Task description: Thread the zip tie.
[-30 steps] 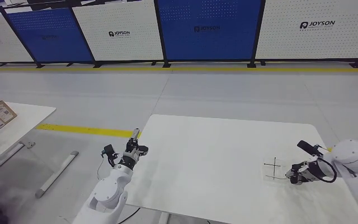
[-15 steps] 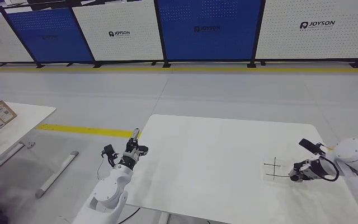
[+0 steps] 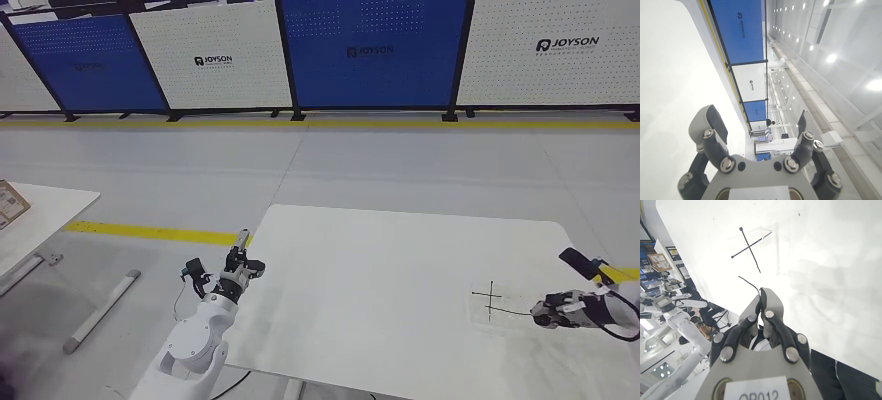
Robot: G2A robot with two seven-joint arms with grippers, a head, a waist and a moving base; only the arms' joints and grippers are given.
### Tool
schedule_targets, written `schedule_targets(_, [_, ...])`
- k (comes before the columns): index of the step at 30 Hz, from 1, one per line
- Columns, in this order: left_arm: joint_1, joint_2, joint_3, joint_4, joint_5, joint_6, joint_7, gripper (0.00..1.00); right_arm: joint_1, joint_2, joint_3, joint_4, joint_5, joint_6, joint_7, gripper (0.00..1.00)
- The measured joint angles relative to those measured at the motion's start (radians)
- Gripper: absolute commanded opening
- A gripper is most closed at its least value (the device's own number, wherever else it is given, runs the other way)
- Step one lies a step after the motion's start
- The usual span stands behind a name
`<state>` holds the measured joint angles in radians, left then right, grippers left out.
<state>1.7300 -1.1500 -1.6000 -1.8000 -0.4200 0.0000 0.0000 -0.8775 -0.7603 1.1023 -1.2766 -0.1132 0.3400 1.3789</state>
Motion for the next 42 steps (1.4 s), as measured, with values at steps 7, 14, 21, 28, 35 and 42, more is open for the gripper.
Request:
schedule_targets(7, [0.0, 0.0, 0.0, 0.0, 0.0, 0.0, 0.0, 1.0, 0.002, 0.0, -0.002, 0.002, -0.001, 0.0, 0.0, 0.0])
schedule_targets(14, [0.0, 0.0, 0.0, 0.0, 0.0, 0.0, 0.0, 1.0, -0.034, 0.005, 0.057, -0.045, 0.082, -0.127, -0.081, 0.0])
schedule_targets(21, [0.0, 0.0, 0.0, 0.0, 0.0, 0.0, 0.0, 1.0, -0.118, 0.019, 0.114, -0.248, 0.149, -0.318, -0.081, 0.0])
schedule_targets(28, [0.0, 0.0, 0.0, 0.0, 0.0, 0.0, 0.0, 1.0, -0.116, 0.015, 0.089, -0.278, 0.152, -0.332, -0.05, 0.0])
schedule_targets(35, [0.0, 0.0, 0.0, 0.0, 0.0, 0.0, 0.0, 1.0, -0.116, 0.015, 0.089, -0.278, 0.152, -0.332, -0.05, 0.0])
schedule_targets(42, [0.0, 0.0, 0.0, 0.0, 0.0, 0.0, 0.0, 1.0, -0.104, 0.0, 0.056, -0.319, 0.204, -0.43, -0.097, 0.0])
